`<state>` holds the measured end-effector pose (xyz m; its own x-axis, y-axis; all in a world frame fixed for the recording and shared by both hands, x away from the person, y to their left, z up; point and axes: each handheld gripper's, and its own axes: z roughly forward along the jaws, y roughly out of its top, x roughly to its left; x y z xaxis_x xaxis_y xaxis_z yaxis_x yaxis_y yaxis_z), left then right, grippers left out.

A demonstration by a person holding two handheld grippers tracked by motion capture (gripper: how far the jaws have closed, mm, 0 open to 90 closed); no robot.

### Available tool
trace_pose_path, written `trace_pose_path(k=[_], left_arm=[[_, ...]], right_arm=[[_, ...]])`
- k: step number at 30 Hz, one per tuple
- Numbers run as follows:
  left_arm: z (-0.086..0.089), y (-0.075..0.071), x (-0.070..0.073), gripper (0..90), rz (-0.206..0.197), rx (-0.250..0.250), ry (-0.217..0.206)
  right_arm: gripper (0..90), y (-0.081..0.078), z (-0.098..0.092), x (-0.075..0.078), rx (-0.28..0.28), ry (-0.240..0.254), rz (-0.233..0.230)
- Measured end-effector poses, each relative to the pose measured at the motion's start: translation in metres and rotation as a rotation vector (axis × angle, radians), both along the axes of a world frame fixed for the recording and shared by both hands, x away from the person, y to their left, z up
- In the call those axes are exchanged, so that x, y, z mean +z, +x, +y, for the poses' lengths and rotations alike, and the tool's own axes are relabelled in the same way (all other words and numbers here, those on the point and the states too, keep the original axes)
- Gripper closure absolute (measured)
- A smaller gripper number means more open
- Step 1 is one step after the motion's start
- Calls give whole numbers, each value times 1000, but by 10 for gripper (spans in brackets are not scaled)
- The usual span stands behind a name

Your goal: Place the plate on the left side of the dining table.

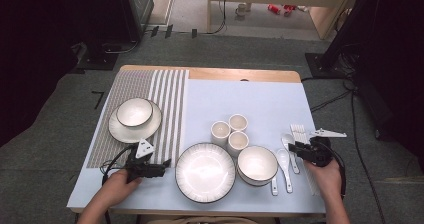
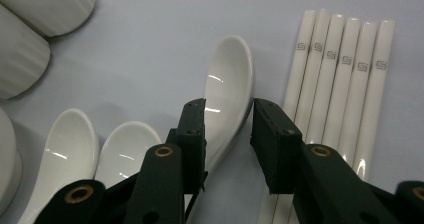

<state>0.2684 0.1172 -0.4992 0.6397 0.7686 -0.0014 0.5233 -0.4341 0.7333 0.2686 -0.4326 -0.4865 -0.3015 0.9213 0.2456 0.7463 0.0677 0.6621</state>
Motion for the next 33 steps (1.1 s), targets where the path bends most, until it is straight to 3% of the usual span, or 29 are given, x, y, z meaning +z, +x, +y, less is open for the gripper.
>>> trace_pose_path(k=[22,33], left_arm=[[0,0,0,144,1,0,0],[0,0,0,144,1,0,0]], right_arm=[[659,-7,5,-2,-36,18,26],[668,-10,8,-2,-38,-4,29]])
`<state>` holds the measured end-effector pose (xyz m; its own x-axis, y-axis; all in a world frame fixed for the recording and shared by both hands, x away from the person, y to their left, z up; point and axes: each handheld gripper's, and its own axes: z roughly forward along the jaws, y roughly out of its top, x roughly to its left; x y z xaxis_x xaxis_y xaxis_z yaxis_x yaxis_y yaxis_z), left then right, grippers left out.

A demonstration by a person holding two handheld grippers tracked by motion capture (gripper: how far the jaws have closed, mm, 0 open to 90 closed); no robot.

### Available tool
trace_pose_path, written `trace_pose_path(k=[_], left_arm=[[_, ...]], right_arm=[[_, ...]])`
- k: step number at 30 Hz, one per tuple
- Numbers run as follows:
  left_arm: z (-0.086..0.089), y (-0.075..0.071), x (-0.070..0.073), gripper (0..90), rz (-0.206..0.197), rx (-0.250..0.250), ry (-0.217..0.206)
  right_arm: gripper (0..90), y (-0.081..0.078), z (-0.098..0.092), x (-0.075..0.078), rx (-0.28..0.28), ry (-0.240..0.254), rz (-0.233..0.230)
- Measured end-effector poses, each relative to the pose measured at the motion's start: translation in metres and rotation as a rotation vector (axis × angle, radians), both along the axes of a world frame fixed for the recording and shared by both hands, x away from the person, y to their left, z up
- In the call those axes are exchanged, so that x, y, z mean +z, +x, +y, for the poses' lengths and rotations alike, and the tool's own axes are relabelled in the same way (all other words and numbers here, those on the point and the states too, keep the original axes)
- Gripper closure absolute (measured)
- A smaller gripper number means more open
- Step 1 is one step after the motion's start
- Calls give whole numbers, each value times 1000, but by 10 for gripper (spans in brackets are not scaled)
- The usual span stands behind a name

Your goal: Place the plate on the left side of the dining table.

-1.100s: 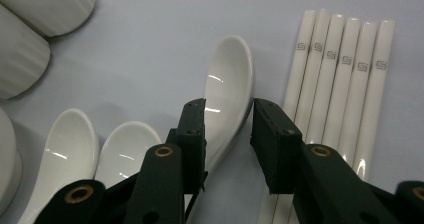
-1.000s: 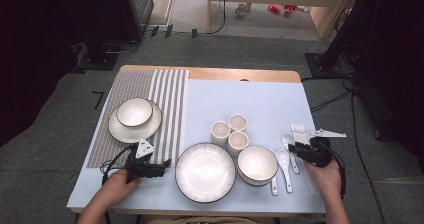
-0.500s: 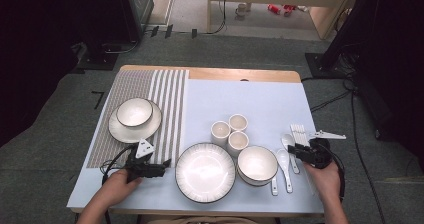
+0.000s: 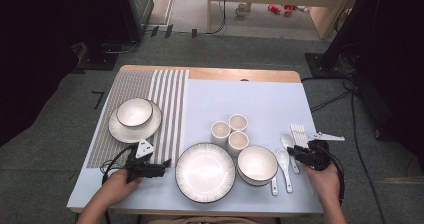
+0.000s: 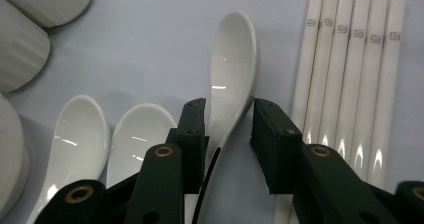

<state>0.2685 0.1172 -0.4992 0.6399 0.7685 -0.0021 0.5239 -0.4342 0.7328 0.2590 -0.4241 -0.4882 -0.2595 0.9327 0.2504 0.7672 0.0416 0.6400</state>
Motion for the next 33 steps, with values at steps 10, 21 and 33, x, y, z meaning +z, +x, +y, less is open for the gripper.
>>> trace_pose_path(k=[10,21,33], left_arm=[[0,0,0,144,0,0,0],[0,0,0,144,0,0,0],[0,0,0,144,0,0,0]], right_arm=[[712,-2,2,1,2,-56,-5],[768,-1,7,1,10,-69,4],[800,1,12,2,11,-84,8]])
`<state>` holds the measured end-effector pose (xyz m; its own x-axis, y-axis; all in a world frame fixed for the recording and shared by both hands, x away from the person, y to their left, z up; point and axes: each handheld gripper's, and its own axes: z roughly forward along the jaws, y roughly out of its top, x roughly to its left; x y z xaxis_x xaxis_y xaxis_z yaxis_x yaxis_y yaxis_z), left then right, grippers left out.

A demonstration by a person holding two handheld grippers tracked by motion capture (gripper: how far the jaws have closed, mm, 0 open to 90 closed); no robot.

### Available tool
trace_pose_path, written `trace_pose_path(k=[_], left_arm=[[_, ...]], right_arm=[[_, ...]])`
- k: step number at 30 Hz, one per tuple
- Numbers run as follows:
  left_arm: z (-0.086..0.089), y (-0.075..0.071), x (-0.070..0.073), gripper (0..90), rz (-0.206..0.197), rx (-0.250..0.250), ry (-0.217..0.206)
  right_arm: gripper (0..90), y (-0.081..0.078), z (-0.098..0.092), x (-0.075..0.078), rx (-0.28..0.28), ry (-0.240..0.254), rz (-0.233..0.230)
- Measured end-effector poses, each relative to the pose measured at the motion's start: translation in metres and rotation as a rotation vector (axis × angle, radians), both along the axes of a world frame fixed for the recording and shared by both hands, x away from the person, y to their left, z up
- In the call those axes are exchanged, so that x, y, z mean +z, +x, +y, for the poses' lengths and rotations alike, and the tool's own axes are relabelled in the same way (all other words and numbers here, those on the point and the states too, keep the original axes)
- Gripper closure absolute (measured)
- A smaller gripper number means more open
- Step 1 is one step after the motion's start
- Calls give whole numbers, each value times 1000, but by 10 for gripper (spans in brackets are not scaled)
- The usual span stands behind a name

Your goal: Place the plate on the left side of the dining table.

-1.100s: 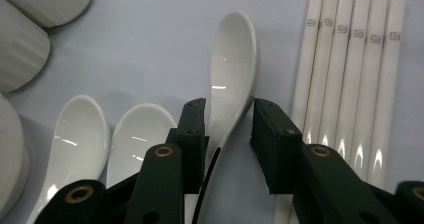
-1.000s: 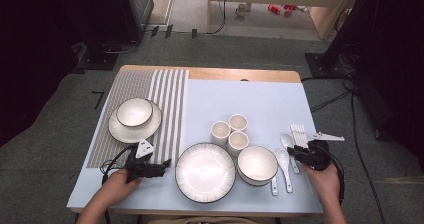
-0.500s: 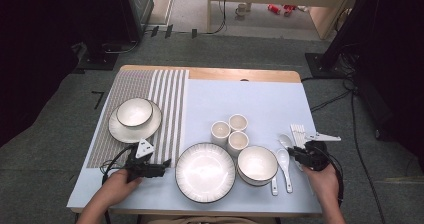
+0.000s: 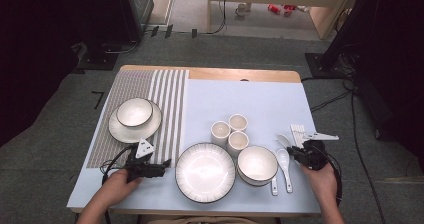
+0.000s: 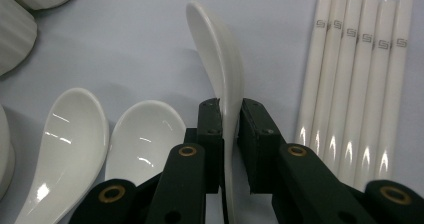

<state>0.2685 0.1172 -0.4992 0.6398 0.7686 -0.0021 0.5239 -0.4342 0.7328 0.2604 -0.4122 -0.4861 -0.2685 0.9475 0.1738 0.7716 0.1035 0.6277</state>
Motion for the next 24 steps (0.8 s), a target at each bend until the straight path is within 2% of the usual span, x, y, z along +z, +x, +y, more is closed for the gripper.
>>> trace_pose_path(k=[13,24], left_arm=[[0,0,0,144,0,0,-1],[0,0,0,144,0,0,0]], right_arm=[[821,4,1,2,7,28,37],[834,6,-1,3,5,34,31]])
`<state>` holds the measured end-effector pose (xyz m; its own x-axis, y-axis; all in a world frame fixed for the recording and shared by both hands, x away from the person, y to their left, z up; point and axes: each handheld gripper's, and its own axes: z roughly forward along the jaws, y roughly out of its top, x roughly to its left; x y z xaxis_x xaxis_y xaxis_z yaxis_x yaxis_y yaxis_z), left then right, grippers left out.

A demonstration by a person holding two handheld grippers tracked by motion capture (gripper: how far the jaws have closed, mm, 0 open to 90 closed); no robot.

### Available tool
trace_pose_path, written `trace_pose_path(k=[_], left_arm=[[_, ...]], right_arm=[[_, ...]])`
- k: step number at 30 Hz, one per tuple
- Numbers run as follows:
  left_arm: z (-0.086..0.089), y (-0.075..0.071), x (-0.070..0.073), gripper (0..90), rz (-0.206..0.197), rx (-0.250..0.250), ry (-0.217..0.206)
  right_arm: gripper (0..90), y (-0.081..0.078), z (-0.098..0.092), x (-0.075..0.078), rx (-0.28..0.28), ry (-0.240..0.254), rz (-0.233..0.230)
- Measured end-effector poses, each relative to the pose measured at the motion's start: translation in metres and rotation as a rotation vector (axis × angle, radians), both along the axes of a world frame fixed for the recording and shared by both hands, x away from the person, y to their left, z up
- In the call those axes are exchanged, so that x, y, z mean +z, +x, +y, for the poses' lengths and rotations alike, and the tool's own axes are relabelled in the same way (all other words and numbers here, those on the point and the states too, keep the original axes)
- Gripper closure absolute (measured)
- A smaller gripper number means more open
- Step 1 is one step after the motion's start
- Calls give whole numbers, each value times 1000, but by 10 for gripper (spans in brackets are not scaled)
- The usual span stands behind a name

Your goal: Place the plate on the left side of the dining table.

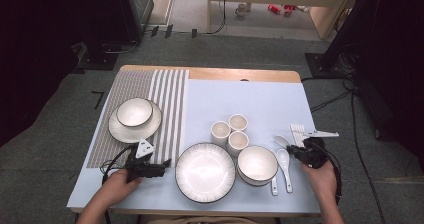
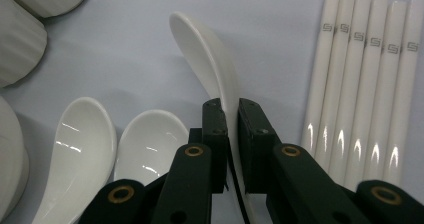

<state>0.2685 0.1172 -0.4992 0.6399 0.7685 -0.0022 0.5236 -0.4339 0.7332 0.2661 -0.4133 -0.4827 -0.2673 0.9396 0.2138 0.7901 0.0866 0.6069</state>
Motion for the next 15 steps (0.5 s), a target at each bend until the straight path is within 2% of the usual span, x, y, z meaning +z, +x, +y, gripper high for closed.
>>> trace_pose_path(k=[15], left_arm=[[0,0,0,144,1,0,0]], right_arm=[[835,0,-3,3,-10,19,1]])
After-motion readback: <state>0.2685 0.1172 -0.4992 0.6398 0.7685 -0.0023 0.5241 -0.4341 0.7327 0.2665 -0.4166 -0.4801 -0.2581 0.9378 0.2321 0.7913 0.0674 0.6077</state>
